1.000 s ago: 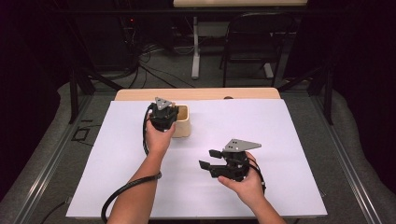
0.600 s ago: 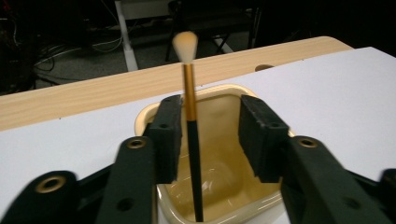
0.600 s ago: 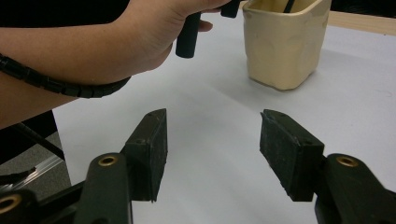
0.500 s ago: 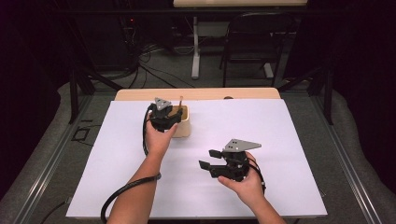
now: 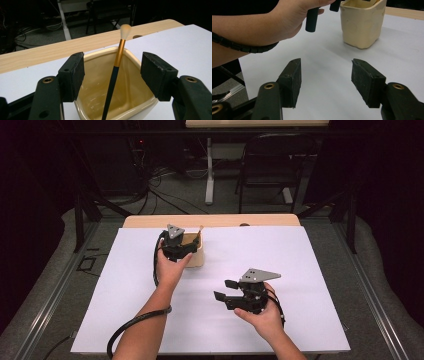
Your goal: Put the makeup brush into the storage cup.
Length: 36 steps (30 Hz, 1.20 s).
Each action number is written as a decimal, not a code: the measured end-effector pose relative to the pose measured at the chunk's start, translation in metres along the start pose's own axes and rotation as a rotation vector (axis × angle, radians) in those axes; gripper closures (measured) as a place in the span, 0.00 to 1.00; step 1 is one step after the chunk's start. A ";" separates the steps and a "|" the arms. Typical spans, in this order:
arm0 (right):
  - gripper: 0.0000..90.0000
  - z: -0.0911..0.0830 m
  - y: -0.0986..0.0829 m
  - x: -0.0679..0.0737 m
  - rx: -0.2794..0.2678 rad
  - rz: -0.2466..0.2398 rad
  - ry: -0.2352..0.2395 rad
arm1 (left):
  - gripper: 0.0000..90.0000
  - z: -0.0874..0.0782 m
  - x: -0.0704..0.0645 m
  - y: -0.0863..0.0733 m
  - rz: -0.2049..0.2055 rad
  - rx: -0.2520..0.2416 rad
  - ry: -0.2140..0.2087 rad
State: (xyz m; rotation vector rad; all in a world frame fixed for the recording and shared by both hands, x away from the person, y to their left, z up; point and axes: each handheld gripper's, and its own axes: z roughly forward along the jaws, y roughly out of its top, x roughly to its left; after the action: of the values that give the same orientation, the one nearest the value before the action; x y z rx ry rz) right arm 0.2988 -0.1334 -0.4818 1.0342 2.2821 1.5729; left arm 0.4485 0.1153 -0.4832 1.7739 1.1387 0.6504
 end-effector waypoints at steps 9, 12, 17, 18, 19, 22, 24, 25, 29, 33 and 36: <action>0.44 -0.001 -0.001 0.001 -0.003 -0.012 -0.002 | 0.39 -0.002 -0.003 0.005 -0.012 -0.006 -0.031; 0.44 -0.002 -0.001 0.001 -0.008 -0.010 -0.002 | 0.39 -0.004 -0.004 0.007 -0.010 -0.007 -0.039; 0.44 -0.005 -0.001 0.000 0.003 -0.011 -0.012 | 0.39 -0.007 -0.005 0.008 0.001 -0.008 -0.037; 0.44 -0.006 -0.001 0.001 -0.002 -0.009 -0.013 | 0.39 -0.008 -0.005 0.009 0.003 -0.006 -0.036; 0.44 -0.005 -0.001 0.001 -0.016 -0.006 -0.012 | 0.39 -0.008 -0.005 0.009 0.000 -0.010 -0.038; 0.44 -0.007 -0.002 0.001 -0.007 -0.006 -0.019 | 0.39 -0.011 -0.004 0.009 0.003 -0.004 -0.038; 0.44 -0.007 -0.002 0.002 -0.004 -0.010 -0.022 | 0.39 -0.012 -0.004 0.009 0.004 -0.011 -0.039; 0.44 -0.007 -0.002 0.002 -0.004 -0.010 -0.015 | 0.39 -0.012 -0.003 0.009 0.002 -0.010 -0.039; 0.44 -0.007 -0.002 0.003 -0.020 -0.008 -0.021 | 0.39 -0.014 -0.001 0.009 0.002 -0.007 -0.037; 0.44 -0.008 -0.002 0.003 0.000 -0.011 -0.022 | 0.39 -0.015 0.000 0.010 0.001 -0.007 -0.034; 0.44 -0.007 -0.002 0.002 -0.001 -0.010 -0.023 | 0.39 -0.017 0.001 0.011 0.003 -0.004 -0.036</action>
State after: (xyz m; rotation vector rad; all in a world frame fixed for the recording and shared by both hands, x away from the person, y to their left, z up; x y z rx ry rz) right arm 0.2927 -0.1373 -0.4798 1.0332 2.2680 1.5498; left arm 0.4400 0.1208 -0.4663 1.7778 1.1099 0.6198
